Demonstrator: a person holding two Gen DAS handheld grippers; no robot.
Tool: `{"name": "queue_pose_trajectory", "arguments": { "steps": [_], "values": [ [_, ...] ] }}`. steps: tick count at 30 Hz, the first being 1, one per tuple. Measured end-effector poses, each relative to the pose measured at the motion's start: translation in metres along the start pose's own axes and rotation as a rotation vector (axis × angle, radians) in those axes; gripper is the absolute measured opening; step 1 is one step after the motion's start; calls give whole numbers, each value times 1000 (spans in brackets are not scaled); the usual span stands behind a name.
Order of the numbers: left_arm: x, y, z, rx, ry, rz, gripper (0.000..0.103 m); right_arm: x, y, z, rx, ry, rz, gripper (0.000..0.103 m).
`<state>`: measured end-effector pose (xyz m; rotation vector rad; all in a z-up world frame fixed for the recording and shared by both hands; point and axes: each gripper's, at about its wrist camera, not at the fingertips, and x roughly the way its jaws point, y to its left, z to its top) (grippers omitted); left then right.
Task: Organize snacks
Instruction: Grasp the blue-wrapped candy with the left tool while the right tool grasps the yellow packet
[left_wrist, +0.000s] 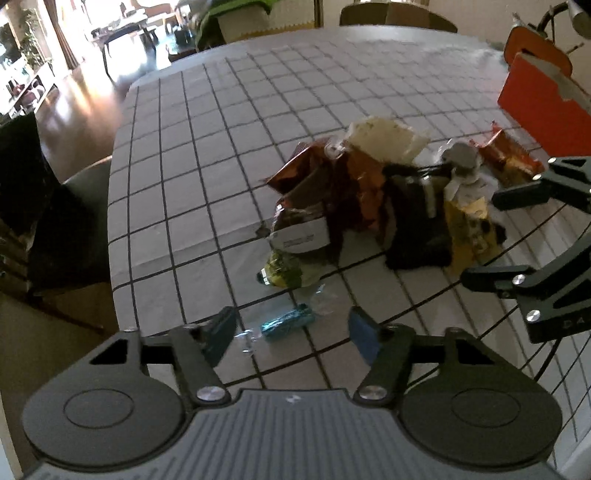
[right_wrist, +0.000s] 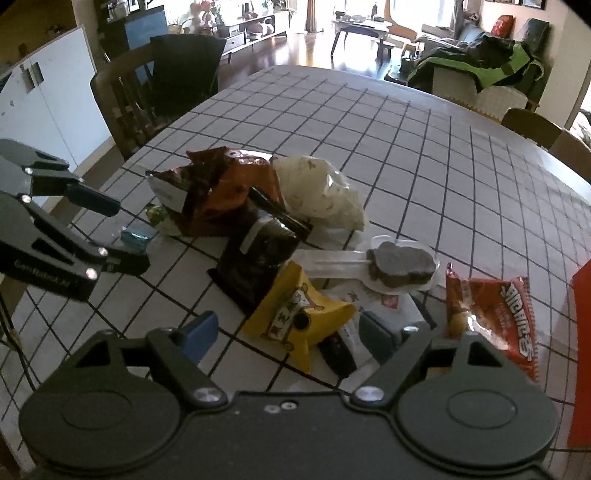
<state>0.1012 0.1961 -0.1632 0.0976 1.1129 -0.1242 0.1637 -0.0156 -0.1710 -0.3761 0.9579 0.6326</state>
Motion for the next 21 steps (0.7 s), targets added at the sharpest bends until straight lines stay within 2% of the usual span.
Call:
{"name": "queue_pose_trajectory", "arguments": {
  "steps": [1,3,7,14,17,21],
  "values": [
    [3,2,0,2,7,-3,55,1,1,1,-4,-1,-5,83],
    [7,6,0,10,18,-15,53,3,2,2,-7,-2,-14,83],
    [8,7,0,26,15,-44,41,6,2,3,-6,-1,-24,82],
    [4,-7,-7,38,10,-38,15,9,1,2,-5,2,-40,78],
    [1,-15,-9,26,10,-22,13,10,2,2,-14,-5,-48,74],
    [-2,-25,-13,-8,11,21,12,8,4,-1,-43,-28,-69,63]
  ]
}}
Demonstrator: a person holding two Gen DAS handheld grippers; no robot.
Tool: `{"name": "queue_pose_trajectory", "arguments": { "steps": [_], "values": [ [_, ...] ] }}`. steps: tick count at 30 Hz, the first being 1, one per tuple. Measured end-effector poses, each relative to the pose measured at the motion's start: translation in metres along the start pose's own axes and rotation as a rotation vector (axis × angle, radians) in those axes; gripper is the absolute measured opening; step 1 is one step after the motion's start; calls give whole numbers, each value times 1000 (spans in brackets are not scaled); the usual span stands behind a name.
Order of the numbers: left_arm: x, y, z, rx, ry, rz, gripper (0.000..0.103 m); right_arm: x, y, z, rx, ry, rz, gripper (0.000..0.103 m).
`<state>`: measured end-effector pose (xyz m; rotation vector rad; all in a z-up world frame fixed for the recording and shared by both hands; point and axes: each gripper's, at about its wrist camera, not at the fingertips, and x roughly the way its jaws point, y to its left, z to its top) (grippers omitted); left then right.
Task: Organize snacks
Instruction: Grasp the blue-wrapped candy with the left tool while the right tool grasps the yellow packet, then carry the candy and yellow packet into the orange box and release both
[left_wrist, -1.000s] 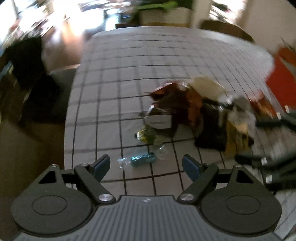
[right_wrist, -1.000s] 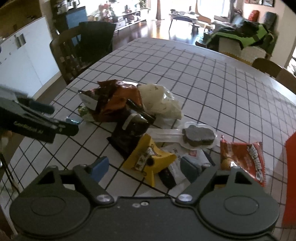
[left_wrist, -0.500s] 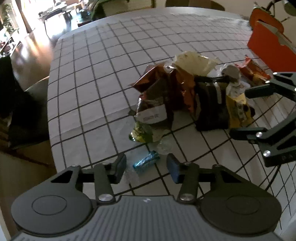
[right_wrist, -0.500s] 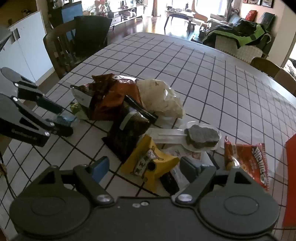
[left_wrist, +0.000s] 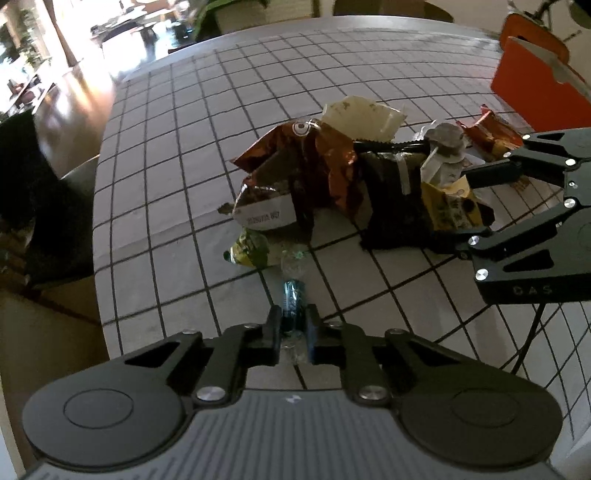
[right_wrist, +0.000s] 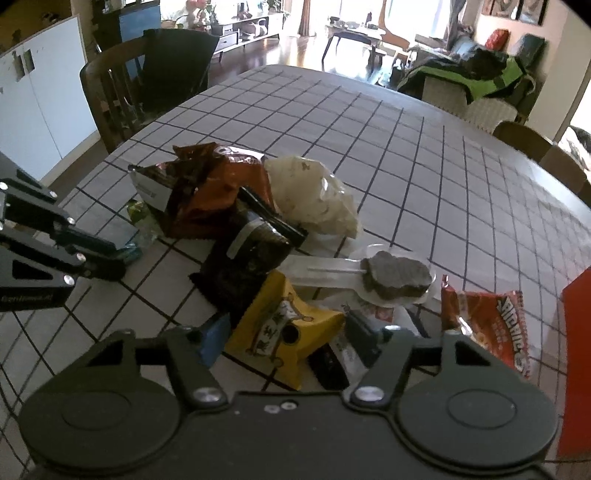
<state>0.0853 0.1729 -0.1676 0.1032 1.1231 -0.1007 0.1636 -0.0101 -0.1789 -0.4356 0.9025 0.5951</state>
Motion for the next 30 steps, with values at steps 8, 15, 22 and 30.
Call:
{"name": "queue_pose_trajectory", "arguments": {
  "steps": [8,15,22,30],
  "values": [
    [-4,-2,-5,-127,5,26,12,-7,-7,-4,15,-20,11,37],
    [-7,6,-13,-232,6,10,12,-19,-19,-16,50,-34,27,31],
    [-15,-9,-19,-263,2,-4,12,-39,-31,-28,68,-61,35,29],
    [-25,-33,-15,-247,-15,-31,12,-67,-49,-38,103,-108,28,29]
  ]
}}
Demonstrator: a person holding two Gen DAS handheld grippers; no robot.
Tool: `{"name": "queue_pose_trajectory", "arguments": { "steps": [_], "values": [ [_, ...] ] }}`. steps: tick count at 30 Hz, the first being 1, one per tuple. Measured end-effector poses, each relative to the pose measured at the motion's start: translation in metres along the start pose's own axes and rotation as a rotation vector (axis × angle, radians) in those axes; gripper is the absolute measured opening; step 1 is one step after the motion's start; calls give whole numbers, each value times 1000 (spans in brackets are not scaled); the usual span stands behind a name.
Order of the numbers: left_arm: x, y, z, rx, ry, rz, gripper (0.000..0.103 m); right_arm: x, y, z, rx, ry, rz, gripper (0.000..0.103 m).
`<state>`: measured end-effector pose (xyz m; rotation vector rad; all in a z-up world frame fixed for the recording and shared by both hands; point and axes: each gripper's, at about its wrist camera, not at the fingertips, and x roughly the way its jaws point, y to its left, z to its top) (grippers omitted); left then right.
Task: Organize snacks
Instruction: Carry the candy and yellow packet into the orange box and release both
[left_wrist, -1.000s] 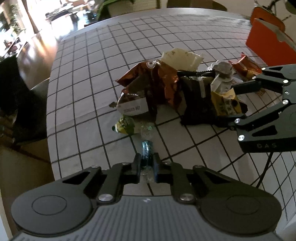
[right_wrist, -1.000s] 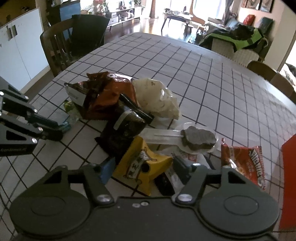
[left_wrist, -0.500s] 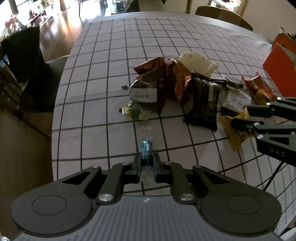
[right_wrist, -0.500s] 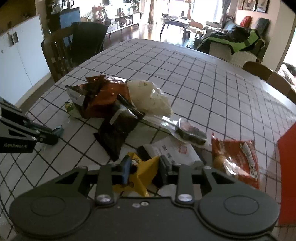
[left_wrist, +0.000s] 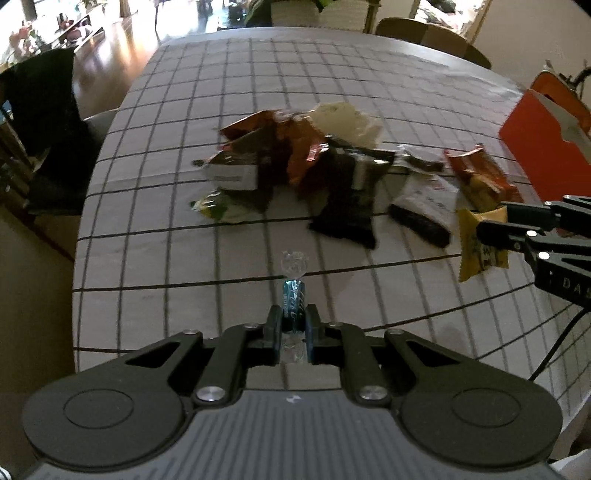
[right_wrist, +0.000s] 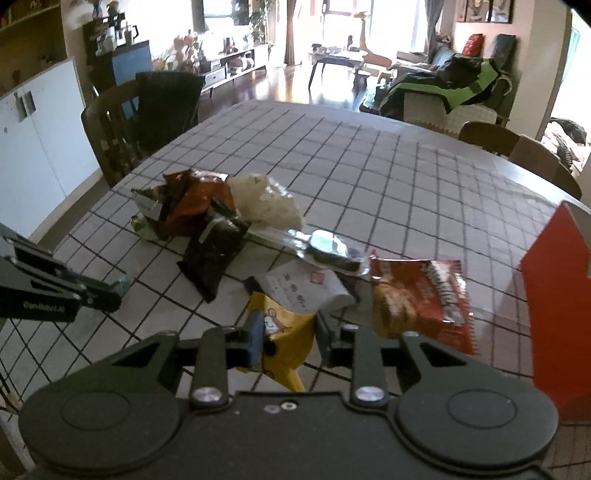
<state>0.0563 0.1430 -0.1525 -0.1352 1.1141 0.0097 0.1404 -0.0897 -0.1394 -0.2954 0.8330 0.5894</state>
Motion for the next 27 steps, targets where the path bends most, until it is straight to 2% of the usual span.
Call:
{"name": "queue_pose_trajectory", "arguments": {
  "steps": [14,27],
  "values": [
    [-32,-64,23,68,-61,-57,12,-65,-56,-2,83,-123,-44,28],
    [-49,-167,74,175,-120,-104,12,-121,-146,5,143,-211,-127,28]
  ]
}}
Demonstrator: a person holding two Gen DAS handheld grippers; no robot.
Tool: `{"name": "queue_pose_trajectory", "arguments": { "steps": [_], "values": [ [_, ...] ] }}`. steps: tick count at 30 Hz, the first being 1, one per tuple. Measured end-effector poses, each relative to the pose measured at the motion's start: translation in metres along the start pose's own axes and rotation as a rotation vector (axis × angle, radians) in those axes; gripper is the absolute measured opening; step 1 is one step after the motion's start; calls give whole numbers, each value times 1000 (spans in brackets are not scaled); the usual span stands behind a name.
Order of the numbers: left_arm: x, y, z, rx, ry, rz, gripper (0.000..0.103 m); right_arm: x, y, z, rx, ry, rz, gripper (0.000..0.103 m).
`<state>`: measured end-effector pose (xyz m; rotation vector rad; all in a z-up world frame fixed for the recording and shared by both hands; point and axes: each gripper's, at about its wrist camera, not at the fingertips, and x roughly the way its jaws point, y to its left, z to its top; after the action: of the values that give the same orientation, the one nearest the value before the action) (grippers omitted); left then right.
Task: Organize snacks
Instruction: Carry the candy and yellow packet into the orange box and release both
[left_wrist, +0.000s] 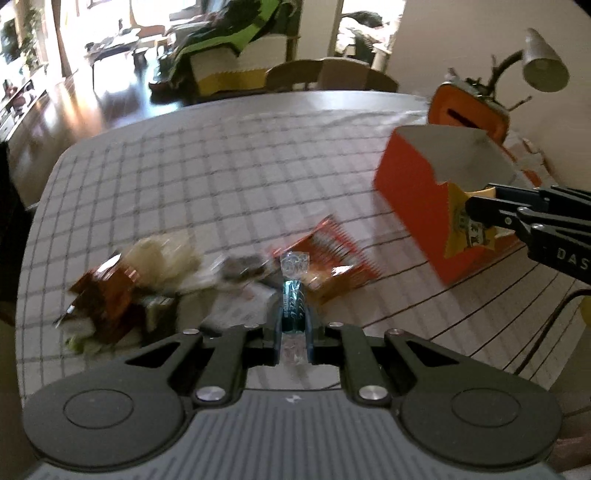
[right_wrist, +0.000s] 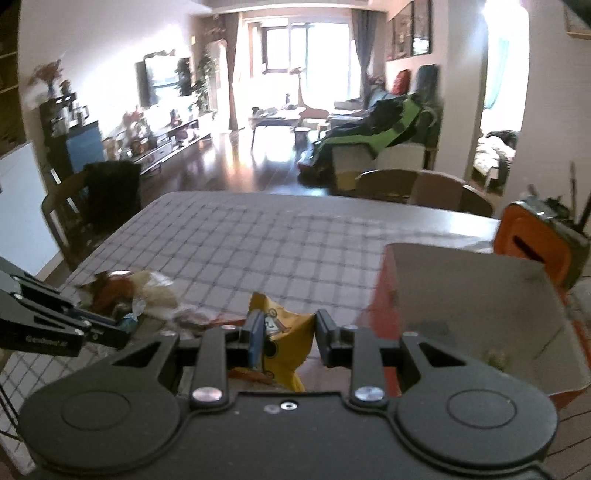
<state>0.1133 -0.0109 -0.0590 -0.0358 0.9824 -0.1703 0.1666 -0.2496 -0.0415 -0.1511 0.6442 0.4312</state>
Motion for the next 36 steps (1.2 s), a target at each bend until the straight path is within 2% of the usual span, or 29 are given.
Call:
{"name": "queue_pose_trajectory", "arguments": {
  "steps": [11,20,28,36],
  "values": [
    [23,-92,60,91,-34,-33,12,-4,-96,9,57,-40,-106,28],
    [56,-171,98,180,-26,-56,12,0,-164,1,84,-19,-161,28],
    [102,-219,113,221,52,-82,12,13,-207,-20,111,44,-181,28],
    [148,-239,119,228,162,-61,12,44,-227,-34,159,148,-100,28]
  ]
}}
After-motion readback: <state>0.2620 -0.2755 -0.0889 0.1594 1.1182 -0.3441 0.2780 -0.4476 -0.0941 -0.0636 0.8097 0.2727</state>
